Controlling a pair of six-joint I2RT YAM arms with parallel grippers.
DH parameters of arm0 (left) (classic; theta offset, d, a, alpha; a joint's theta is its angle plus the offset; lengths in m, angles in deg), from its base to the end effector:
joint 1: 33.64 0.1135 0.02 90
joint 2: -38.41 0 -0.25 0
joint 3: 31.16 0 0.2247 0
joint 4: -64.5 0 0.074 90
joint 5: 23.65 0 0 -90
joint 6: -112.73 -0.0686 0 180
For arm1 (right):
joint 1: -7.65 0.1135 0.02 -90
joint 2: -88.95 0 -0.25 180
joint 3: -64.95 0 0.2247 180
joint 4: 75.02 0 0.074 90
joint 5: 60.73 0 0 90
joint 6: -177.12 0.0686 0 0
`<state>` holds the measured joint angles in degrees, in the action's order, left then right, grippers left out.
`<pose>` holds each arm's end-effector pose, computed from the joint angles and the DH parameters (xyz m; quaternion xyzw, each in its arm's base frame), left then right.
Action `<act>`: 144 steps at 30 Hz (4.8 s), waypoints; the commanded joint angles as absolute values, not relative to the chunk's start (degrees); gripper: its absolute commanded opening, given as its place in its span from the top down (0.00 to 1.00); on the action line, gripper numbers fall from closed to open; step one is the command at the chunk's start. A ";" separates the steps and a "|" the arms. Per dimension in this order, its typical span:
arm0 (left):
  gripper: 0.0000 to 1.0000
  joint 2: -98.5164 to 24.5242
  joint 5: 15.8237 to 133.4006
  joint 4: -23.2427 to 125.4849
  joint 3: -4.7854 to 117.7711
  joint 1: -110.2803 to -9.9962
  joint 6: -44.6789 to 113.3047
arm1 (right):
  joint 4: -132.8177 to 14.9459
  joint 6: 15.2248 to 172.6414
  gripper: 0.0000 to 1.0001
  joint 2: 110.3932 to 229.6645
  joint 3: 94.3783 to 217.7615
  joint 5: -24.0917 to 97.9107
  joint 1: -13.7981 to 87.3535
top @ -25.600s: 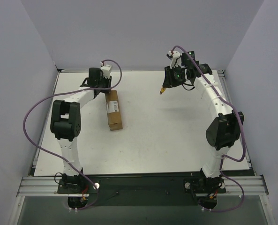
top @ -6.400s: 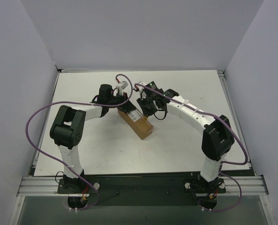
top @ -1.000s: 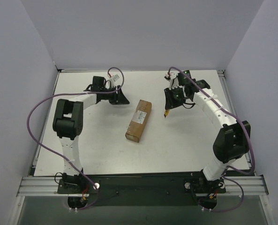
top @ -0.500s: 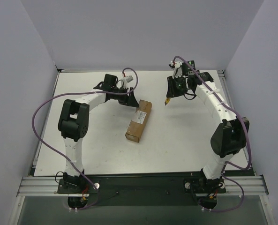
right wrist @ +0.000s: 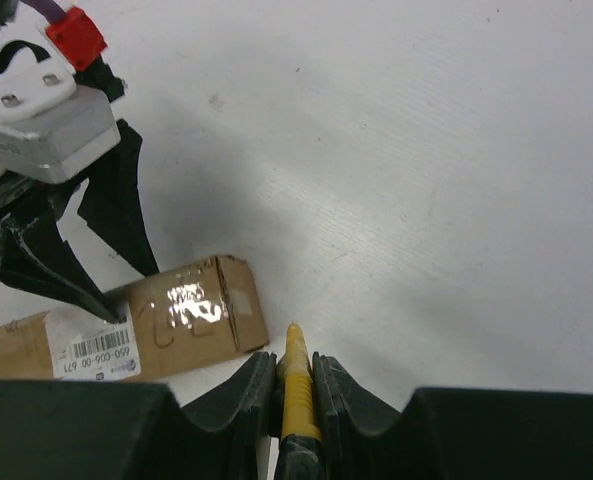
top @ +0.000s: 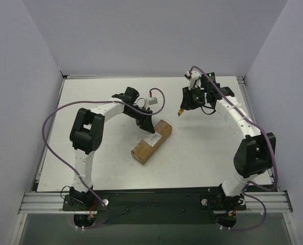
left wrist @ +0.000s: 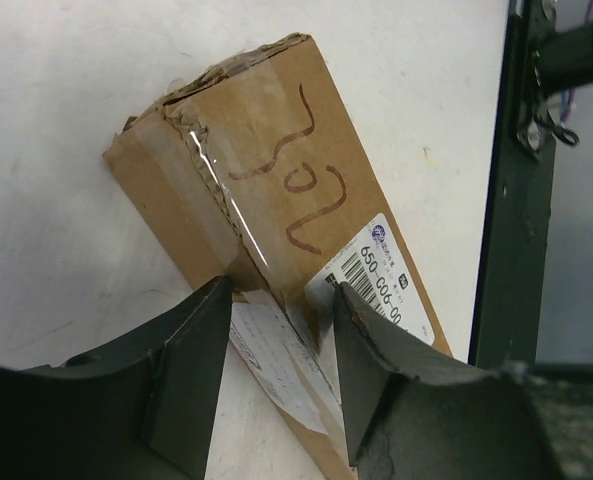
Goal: Unpack the express box
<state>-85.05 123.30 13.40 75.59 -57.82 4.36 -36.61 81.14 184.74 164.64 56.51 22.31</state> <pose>0.3552 -0.2225 0.1543 0.3985 0.7705 -0.4758 0.1452 0.3603 0.1267 0.3010 -0.2619 0.8266 0.2420 0.4354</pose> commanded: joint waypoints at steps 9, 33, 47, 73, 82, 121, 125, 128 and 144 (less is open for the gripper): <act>0.52 -86.75 122.16 3.05 77.23 -58.86 -4.78 | -53.45 83.24 1.00 172.72 149.44 45.98 31.20; 0.57 -84.81 119.97 8.59 72.83 -59.74 0.84 | -54.26 87.12 1.00 174.73 147.15 46.32 36.30; 0.58 -85.08 120.14 9.55 72.74 -59.74 2.17 | -54.26 87.91 1.00 174.73 145.56 39.82 39.29; 0.60 -86.04 120.23 10.34 73.36 -59.74 3.40 | -53.03 86.33 1.00 176.40 144.86 38.76 39.56; 0.60 -86.22 119.53 10.70 73.27 -59.74 3.83 | -52.06 86.42 1.00 176.84 144.42 39.20 39.56; 0.64 -62.05 120.15 38.98 52.98 -64.74 0.41 | -42.13 89.22 1.00 181.05 153.91 32.17 42.45; 0.60 -61.35 118.92 44.53 49.63 -68.00 0.93 | -42.04 90.10 1.00 183.34 155.31 32.52 42.63; 0.61 -60.21 115.68 50.57 45.25 -70.11 3.29 | -42.13 90.63 1.00 184.13 155.93 32.87 42.63; 0.76 -64.07 98.08 62.03 40.75 -70.64 15.00 | -39.14 91.95 1.00 178.34 150.84 32.00 44.91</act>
